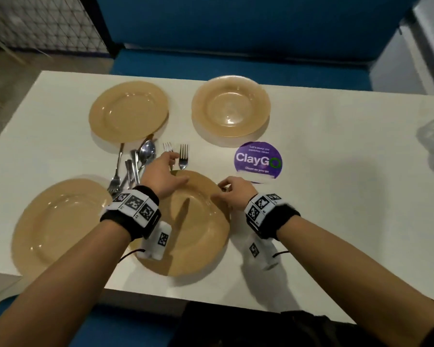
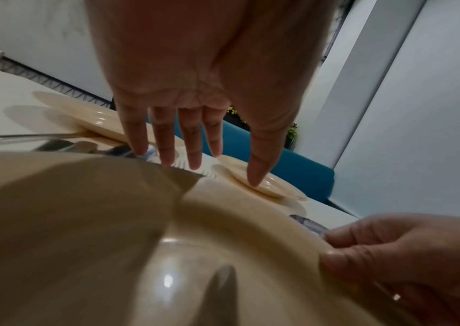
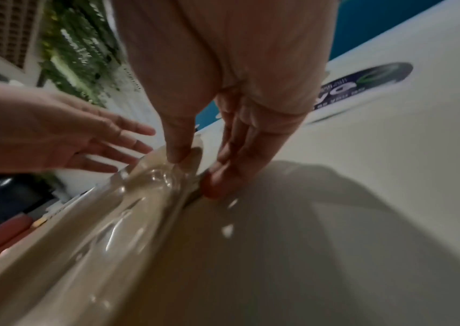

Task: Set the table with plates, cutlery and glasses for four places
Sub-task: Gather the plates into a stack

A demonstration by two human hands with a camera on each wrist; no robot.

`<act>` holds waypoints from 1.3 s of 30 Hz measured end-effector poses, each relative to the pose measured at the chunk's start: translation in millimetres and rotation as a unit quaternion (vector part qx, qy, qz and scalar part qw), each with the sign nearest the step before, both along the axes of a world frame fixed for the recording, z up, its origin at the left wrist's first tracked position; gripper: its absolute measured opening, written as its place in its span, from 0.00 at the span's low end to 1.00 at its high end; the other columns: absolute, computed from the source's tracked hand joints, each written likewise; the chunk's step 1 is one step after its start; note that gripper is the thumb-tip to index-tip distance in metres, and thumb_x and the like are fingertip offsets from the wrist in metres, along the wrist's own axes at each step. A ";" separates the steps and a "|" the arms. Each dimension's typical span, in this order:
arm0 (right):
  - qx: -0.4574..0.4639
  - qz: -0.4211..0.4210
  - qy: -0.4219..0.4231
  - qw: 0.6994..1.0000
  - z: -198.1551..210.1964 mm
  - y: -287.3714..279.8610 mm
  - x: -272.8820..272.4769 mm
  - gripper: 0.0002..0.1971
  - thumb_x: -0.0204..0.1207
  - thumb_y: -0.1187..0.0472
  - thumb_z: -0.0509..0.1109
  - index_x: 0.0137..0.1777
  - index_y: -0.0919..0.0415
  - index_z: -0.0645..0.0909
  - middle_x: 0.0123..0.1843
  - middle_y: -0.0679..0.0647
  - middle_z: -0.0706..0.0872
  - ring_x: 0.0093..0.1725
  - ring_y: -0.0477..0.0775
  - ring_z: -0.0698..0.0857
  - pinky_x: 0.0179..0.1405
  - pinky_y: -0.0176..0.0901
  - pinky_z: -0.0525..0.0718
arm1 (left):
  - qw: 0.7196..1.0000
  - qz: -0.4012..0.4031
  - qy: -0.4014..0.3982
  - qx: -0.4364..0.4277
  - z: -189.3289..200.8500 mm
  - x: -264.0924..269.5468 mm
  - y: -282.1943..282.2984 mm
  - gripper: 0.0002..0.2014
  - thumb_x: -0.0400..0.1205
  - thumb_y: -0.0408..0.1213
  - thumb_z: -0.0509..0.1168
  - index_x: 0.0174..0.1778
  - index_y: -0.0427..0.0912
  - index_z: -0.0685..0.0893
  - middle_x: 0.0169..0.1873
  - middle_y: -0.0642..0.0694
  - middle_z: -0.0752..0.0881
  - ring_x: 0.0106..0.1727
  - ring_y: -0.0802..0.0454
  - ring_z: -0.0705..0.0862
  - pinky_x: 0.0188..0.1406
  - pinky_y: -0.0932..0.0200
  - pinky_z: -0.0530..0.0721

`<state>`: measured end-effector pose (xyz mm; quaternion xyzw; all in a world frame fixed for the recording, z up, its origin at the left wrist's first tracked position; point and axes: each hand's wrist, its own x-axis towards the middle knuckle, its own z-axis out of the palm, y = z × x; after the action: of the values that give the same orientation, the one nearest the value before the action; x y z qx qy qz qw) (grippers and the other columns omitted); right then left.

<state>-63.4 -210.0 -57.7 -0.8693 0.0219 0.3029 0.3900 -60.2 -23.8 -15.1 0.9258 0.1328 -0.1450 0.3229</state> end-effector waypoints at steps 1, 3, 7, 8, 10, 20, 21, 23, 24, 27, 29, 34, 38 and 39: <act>-0.012 0.008 -0.007 1.000 -1.5 3.9 1.4 0.18 0.72 0.51 0.75 0.58 0.59 0.84 0.45 0.52 0.84 0.47 0.54 0.85 0.50 0.48 0.86 | 1.000 -0.009 0.011 0.000 -1.9 -0.2 7.3 0.32 0.75 0.40 0.74 0.74 0.46 0.71 0.70 0.45 0.78 0.65 0.46 0.80 0.64 0.54 0.77; -0.011 0.019 -0.024 0.999 4.2 2.9 8.2 0.14 0.73 0.53 0.74 0.53 0.62 0.86 0.46 0.57 0.88 0.46 0.51 0.83 0.52 0.48 0.84 | 1.000 -0.014 0.025 -0.011 -4.0 2.0 16.9 0.32 0.75 0.42 0.74 0.75 0.47 0.70 0.71 0.45 0.77 0.68 0.46 0.79 0.68 0.50 0.76; 0.006 -0.059 -0.062 0.996 22.8 -26.3 38.1 0.11 0.76 0.55 0.71 0.51 0.62 0.87 0.49 0.60 0.89 0.48 0.54 0.84 0.58 0.51 0.83 | 1.000 0.006 0.004 -0.026 2.9 19.5 25.8 0.33 0.77 0.47 0.71 0.76 0.46 0.68 0.70 0.46 0.78 0.68 0.46 0.79 0.66 0.50 0.76; 0.026 -0.109 -0.073 0.991 24.6 -35.7 48.6 0.09 0.75 0.56 0.72 0.48 0.60 0.88 0.48 0.61 0.90 0.49 0.56 0.86 0.59 0.56 0.84 | 0.999 0.014 -0.005 -0.039 5.8 24.9 27.0 0.32 0.78 0.48 0.70 0.76 0.45 0.68 0.69 0.46 0.79 0.66 0.47 0.80 0.64 0.51 0.77; 0.059 -0.174 -0.084 0.979 26.8 -47.1 69.1 0.08 0.74 0.58 0.73 0.49 0.60 0.88 0.47 0.60 0.90 0.52 0.61 0.88 0.58 0.60 0.85 | 0.997 0.039 -0.014 -0.068 8.5 36.2 28.7 0.28 0.81 0.48 0.66 0.75 0.44 0.69 0.62 0.48 0.81 0.60 0.48 0.81 0.57 0.53 0.79; 0.001 -0.331 0.050 0.942 4.4 -54.0 150.6 0.32 0.72 0.45 0.66 0.69 0.69 0.72 0.53 0.60 0.87 0.52 0.61 0.88 0.59 0.55 0.85 | 0.956 0.191 -0.051 -0.216 -11.7 65.7 44.9 0.15 0.85 0.39 0.60 0.67 0.40 0.73 0.52 0.39 0.82 0.50 0.41 0.82 0.50 0.45 0.83; 0.037 -0.338 0.063 0.938 0.7 -51.4 153.0 0.28 0.74 0.48 0.66 0.68 0.69 0.74 0.54 0.61 0.88 0.51 0.60 0.88 0.58 0.54 0.86 | 0.952 0.200 -0.051 -0.228 -14.4 66.9 48.0 0.13 0.85 0.39 0.60 0.65 0.41 0.74 0.53 0.38 0.83 0.47 0.42 0.83 0.46 0.47 0.83; 0.092 -0.374 0.058 0.921 -2.6 -53.0 155.4 0.21 0.80 0.53 0.64 0.68 0.67 0.75 0.61 0.63 0.85 0.57 0.61 0.86 0.58 0.48 0.85 | 0.942 0.220 -0.052 -0.250 -18.2 68.4 51.6 0.11 0.85 0.37 0.60 0.62 0.41 0.76 0.49 0.38 0.84 0.38 0.46 0.82 0.35 0.55 0.79; 0.085 -0.360 0.049 0.928 1.7 -54.7 157.2 0.20 0.82 0.52 0.62 0.68 0.66 0.75 0.62 0.63 0.84 0.60 0.62 0.84 0.57 0.46 0.83 | 0.938 0.227 -0.053 -0.257 -18.6 69.2 51.7 0.10 0.85 0.36 0.59 0.61 0.41 0.76 0.44 0.41 0.83 0.35 0.49 0.80 0.30 0.58 0.76; 0.196 -0.432 0.020 0.880 11.4 -57.3 161.7 0.17 0.83 0.63 0.60 0.69 0.70 0.73 0.64 0.67 0.82 0.65 0.65 0.82 0.52 0.44 0.84 | 0.928 0.250 -0.064 -0.267 -20.7 69.9 51.3 0.08 0.85 0.34 0.58 0.58 0.42 0.77 0.37 0.46 0.81 0.32 0.49 0.78 0.28 0.59 0.73; 0.207 -0.495 -0.016 0.843 11.5 -61.3 164.2 0.15 0.77 0.72 0.61 0.63 0.68 0.76 0.55 0.64 0.84 0.60 0.65 0.85 0.53 0.49 0.88 | 0.922 0.262 -0.077 -0.275 -22.1 70.5 49.7 0.07 0.84 0.35 0.58 0.55 0.43 0.78 0.39 0.44 0.82 0.38 0.45 0.79 0.33 0.57 0.76; 0.121 -0.482 -0.114 0.861 6.5 -55.4 160.5 0.11 0.72 0.62 0.64 0.53 0.61 0.80 0.47 0.57 0.86 0.51 0.63 0.87 0.54 0.61 0.87 | 0.902 0.299 -0.101 -0.296 -23.2 84.4 42.3 0.14 0.76 0.40 0.59 0.55 0.40 0.80 0.47 0.39 0.85 0.47 0.42 0.82 0.48 0.45 0.81; 0.222 -0.568 -0.132 0.782 18.0 -48.9 155.2 0.17 0.77 0.73 0.58 0.63 0.66 0.78 0.44 0.52 0.84 0.44 0.56 0.87 0.39 0.45 0.91 | 0.878 0.369 -0.150 -0.266 -22.6 92.8 46.8 0.18 0.81 0.41 0.57 0.65 0.38 0.76 0.55 0.39 0.84 0.55 0.39 0.83 0.57 0.44 0.83; 0.246 -0.574 -0.130 0.770 22.9 -40.2 152.4 0.17 0.77 0.75 0.57 0.63 0.67 0.79 0.44 0.53 0.84 0.43 0.55 0.86 0.36 0.42 0.90 | 0.875 0.375 -0.157 -0.263 -21.7 94.4 51.5 0.16 0.83 0.39 0.56 0.65 0.37 0.75 0.53 0.40 0.83 0.53 0.41 0.82 0.54 0.48 0.83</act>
<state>89.0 -250.2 -34.8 -0.6003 0.3908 -0.0984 0.6908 34.2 27.8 -36.8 0.6983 0.3744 0.1044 0.6010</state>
